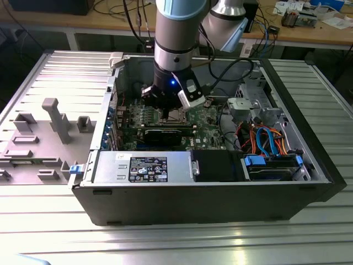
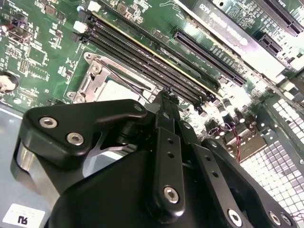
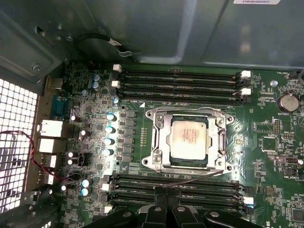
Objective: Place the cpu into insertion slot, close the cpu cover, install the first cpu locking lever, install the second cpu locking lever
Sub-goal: 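Install the second cpu locking lever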
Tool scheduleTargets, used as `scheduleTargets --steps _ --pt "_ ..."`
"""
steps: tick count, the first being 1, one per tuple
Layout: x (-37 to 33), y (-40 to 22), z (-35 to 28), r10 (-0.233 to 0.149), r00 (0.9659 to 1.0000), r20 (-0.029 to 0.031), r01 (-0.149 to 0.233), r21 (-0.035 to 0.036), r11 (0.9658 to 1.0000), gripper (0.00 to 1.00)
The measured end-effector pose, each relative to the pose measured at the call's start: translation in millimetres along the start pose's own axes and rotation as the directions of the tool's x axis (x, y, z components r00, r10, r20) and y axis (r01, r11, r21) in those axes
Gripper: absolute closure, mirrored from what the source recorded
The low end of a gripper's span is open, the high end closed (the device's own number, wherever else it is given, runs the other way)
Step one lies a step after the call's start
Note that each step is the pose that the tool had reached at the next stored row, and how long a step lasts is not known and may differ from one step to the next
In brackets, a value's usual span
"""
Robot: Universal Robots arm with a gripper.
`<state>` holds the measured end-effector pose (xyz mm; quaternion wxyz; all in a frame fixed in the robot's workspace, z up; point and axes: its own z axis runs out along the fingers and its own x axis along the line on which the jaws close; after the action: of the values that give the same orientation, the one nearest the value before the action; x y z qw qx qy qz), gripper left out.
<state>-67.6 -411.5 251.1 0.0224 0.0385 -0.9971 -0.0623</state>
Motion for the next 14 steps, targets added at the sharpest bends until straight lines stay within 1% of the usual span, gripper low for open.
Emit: scheduleTargets --steps 3,4,5,6,7,8,10,14 --pt "-0.1 -0.2 1.6 -0.005 0.9999 -0.0122 0.005 -0.0028 1.0000 0.89" --pt "-0.2 -0.4 3.2 -0.005 0.9998 -0.0182 0.005 -0.0037 1.0000 0.89" --pt "-1.1 -0.8 5.4 -0.005 0.9997 -0.0231 0.005 -0.0041 1.0000 0.89" --pt "-3.5 -1.1 6.9 -0.005 0.9996 -0.0277 0.005 -0.0056 1.0000 0.89" --pt "-3.9 -1.4 9.1 -0.006 0.9995 -0.0312 0.006 -0.0133 0.9999 0.89" --pt "-4.0 -1.6 10.3 -0.007 0.9995 -0.0318 0.006 -0.0166 0.9998 0.89" --pt "-4.0 -1.9 12.2 -0.008 0.9995 -0.0321 0.008 -0.0210 0.9997 0.89" --pt "-4.1 -2.0 13.2 -0.009 0.9994 -0.0321 0.008 -0.0227 0.9997 0.89"
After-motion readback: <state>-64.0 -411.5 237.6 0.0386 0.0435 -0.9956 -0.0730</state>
